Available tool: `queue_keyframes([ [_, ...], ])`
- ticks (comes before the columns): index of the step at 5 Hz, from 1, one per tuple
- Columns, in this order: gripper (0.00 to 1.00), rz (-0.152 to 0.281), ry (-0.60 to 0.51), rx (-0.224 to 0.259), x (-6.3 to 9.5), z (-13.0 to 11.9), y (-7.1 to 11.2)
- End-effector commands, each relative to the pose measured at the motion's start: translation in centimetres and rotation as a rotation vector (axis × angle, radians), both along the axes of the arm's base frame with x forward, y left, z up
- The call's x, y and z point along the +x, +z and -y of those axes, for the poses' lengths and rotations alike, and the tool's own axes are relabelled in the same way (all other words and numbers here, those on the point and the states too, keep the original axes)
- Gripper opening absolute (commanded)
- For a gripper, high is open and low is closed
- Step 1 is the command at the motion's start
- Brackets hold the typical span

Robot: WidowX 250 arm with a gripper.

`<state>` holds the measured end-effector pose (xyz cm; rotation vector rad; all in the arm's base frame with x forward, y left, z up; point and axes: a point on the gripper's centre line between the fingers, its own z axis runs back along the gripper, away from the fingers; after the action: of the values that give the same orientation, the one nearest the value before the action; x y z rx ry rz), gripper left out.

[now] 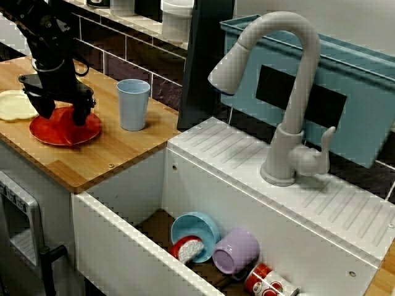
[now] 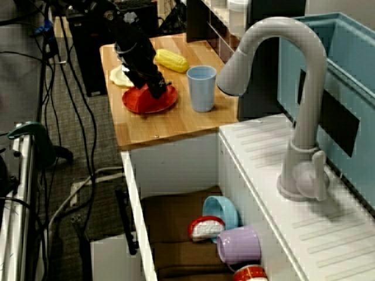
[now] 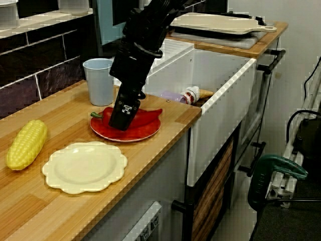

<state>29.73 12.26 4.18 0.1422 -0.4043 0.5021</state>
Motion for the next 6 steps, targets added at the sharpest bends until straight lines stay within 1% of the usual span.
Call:
queue_keyframes([
  [1,1.00,0.018,0.012,0.011,0.0,-0.4,0.4],
  [2,0.00,0.010,0.015,-0.003,0.1,-0.5,0.3],
  [4,0.00,-0.003,0.030,-0.020,0.4,-1.1,1.1],
  [5,0.00,0.003,0.033,-0.037,0.3,-1.5,2.5],
  [6,0.00,0.012,0.048,-0.060,0.2,-2.8,4.2],
])
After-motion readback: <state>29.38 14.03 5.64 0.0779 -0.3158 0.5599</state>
